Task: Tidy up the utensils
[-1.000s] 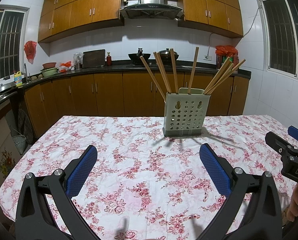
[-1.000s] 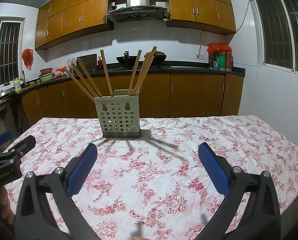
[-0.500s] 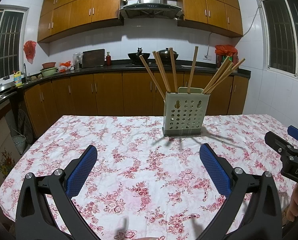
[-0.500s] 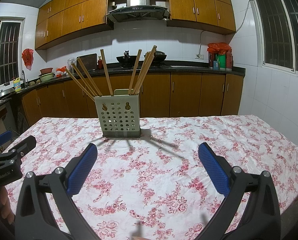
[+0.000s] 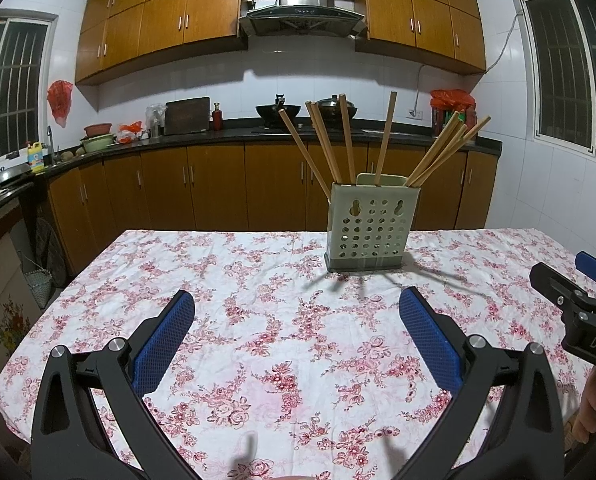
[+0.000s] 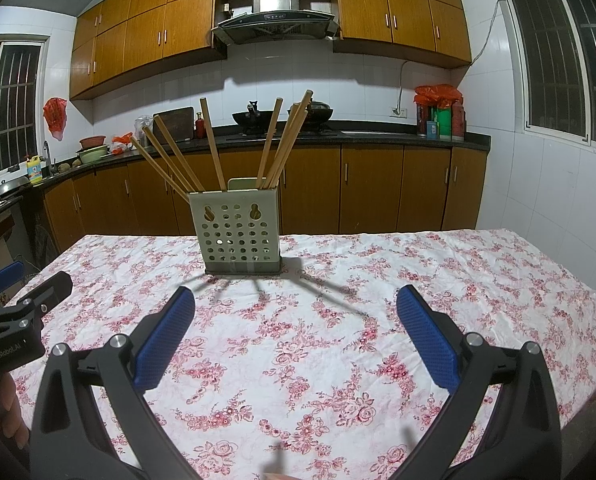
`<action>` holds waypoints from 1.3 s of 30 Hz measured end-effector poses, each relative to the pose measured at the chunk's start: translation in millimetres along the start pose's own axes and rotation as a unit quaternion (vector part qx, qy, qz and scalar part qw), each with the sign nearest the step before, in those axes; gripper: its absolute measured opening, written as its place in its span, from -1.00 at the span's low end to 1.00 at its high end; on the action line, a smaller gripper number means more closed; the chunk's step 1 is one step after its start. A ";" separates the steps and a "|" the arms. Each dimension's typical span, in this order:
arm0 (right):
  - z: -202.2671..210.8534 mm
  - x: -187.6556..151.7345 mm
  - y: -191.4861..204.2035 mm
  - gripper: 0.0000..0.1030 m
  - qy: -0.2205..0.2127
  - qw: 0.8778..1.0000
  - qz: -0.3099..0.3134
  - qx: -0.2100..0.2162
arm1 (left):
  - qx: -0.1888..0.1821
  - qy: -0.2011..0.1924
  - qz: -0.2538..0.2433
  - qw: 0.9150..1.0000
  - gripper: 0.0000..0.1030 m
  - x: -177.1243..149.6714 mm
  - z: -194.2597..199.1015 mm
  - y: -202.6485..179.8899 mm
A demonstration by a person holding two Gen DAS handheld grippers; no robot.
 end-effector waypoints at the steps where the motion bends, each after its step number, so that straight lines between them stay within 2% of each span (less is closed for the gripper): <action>1: 0.1 -0.1 0.1 0.92 0.000 1.000 0.000 0.000 | 0.000 0.000 0.000 1.000 0.97 0.2 -0.2 0.2; 39: 0.1 -2.2 -0.8 0.92 0.001 1.000 -0.001 0.000 | 0.001 0.003 0.002 1.000 0.97 -1.2 1.2 -1.5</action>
Point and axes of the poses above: each gripper's, at about its wrist camera, not at the fingertips, and z roughly against the way its jaws point, y to its left, x to its top, the point moved 3 cm from there along -z, roughly the way its jaws point, and after that the axes turned 9 degrees about y, right-handed, at the moved point
